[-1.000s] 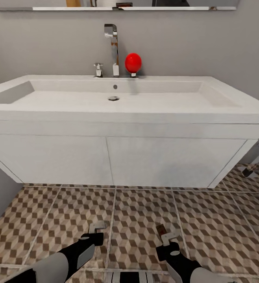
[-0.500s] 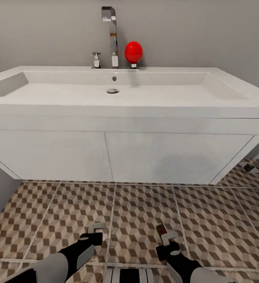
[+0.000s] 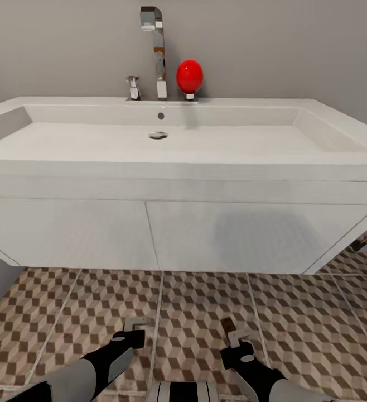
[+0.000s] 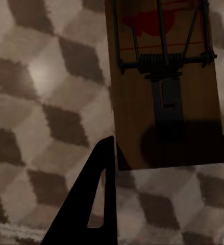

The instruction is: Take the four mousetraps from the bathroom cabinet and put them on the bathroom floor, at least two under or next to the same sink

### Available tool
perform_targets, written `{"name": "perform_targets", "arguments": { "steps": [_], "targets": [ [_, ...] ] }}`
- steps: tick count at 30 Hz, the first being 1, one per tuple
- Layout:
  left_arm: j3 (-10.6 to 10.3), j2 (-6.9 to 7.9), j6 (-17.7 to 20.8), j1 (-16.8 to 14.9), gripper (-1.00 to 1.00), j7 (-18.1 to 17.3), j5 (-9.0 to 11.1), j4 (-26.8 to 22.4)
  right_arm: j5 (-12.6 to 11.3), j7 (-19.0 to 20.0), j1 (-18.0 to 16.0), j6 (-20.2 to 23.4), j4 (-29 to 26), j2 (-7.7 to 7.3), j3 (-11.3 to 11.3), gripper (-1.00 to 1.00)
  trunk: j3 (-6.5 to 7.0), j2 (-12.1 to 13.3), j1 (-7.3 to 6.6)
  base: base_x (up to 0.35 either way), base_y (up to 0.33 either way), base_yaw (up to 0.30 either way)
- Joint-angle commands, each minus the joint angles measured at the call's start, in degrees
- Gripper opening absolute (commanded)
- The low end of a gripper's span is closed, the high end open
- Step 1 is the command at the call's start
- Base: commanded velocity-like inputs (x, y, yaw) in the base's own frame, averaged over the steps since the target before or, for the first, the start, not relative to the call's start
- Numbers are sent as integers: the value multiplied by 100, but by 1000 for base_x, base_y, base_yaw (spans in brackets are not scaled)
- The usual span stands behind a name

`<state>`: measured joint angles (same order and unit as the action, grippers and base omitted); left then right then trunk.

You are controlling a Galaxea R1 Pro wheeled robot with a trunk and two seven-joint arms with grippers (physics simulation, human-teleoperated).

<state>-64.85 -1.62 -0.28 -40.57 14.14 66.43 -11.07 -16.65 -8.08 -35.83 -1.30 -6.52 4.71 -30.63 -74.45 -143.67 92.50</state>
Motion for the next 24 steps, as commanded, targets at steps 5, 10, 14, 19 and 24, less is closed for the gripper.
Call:
{"name": "perform_targets", "arguments": {
  "steps": [5,10,14,19,24],
  "targets": [
    [-46,10,2,-4,-100,36,27,-9,-66,-21,-3,-19,3,-1,-49,-100,-4,-1,2,332,0,0],
    [-46,13,2,-4,-100,36,27,-9,-66,-19,-3,-19,2,-5,-49,-100,-4,-1,2,337,0,0],
    [-45,14,2,-3,-100,36,27,-9,-66,-13,-3,-19,3,-5,-49,-100,-4,-1,2,337,0,0],
    [-45,15,2,-4,-100,36,27,-9,-66,-11,-3,-19,18,-5,-49,-100,-4,-1,2,331,0,0],
    [-45,18,2,-4,-100,36,27,-9,-66,-9,-3,-12,32,-6,-49,-100,-4,-1,2,146,0,0]
  ]
}}
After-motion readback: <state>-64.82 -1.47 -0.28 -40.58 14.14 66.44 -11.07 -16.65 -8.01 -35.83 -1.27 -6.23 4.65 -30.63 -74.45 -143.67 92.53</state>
